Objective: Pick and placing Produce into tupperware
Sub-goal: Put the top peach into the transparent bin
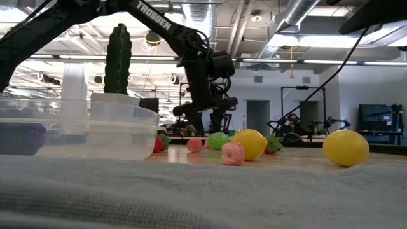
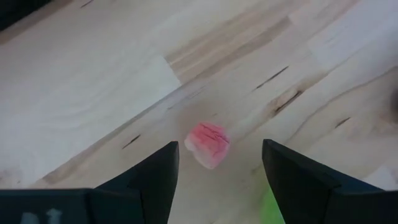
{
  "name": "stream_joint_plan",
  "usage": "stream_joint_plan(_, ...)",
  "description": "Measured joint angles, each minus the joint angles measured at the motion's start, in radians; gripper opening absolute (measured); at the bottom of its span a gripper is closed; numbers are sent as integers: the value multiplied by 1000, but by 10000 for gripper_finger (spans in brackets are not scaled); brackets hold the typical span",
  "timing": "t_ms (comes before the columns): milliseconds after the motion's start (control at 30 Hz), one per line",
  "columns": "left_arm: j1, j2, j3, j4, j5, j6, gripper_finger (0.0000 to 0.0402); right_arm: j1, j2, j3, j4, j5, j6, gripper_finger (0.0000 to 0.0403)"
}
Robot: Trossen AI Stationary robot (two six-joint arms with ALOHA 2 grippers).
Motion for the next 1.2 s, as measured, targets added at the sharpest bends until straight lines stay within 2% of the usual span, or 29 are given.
stream_joint_plan(533, 17, 24, 3, 33, 33, 31, 222, 0, 0, 0, 1, 0, 0, 271)
stream_joint_plan(633, 18, 36, 3, -18, 19, 25, 222, 0, 0, 0, 3, 0, 0, 271)
stream_joint_plan(1200, 20, 37, 9, -20, 23, 14, 222, 0, 1, 0, 0, 2, 0, 271)
